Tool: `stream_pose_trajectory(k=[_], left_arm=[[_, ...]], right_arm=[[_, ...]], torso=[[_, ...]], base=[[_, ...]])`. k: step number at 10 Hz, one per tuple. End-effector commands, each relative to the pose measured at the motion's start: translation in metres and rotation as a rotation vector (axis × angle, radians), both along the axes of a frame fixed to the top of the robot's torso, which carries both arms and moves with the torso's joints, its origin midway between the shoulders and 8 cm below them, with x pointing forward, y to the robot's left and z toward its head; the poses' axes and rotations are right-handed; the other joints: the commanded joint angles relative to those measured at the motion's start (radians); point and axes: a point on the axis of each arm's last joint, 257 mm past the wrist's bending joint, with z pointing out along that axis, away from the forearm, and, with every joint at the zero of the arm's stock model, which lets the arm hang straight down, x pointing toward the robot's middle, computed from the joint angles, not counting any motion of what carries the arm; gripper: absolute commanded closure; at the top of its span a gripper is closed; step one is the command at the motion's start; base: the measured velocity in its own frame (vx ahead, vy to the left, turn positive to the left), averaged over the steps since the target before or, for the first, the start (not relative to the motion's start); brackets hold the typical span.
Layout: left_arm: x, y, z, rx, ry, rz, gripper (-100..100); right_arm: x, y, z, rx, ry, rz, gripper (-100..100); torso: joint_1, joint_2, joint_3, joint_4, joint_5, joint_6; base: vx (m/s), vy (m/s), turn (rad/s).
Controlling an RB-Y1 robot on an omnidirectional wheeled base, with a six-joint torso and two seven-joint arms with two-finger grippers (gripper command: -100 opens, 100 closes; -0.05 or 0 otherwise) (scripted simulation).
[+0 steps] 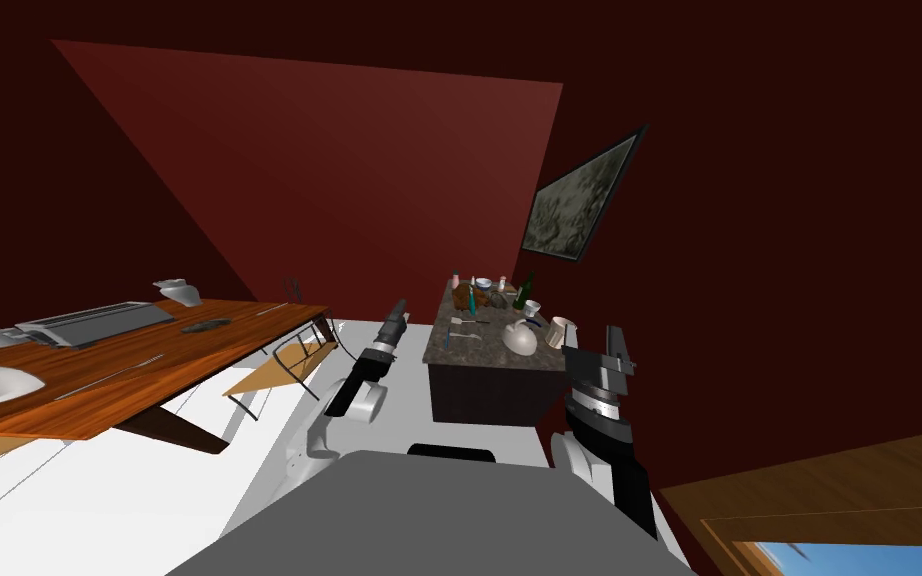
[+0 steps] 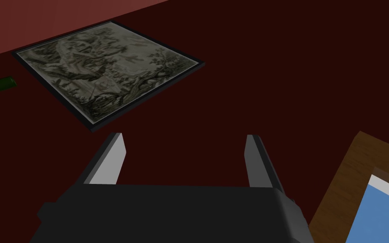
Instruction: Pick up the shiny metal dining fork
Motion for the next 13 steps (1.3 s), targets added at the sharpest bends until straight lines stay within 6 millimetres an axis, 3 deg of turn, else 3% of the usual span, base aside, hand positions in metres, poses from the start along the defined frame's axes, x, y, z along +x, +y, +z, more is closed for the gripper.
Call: stream_pose_trajectory(k=[1,8,13], left_arm=[[0.017,-0.006,-0.017,0.003,0.056,-0.012,-100],[0.073,-0.03,-0.057,0.016,0.231,-0.051,-100],[0.1,-0.039,-0.085,0.029,0.364,-0.053,-100]], right_arm=[[0.0,0.0,0.0,0.0,0.0,0.0,0],[0.0,0.0,0.0,0.0,0.0,0.0,0],[0.0,0.0,0.0,0.0,0.0,0.0,0]], torso=[[0.0,0.0,0.0,0.0,0.0,0.0],[0.0,0.0,0.0,0.0,0.0,0.0],[-0.001,0.0,0.0,0.0,0.0,0.0]], base=[[-0.003,-0.025,0.038],[-0.004,-0.031,0.035],[-0.001,-0.034,0.03]])
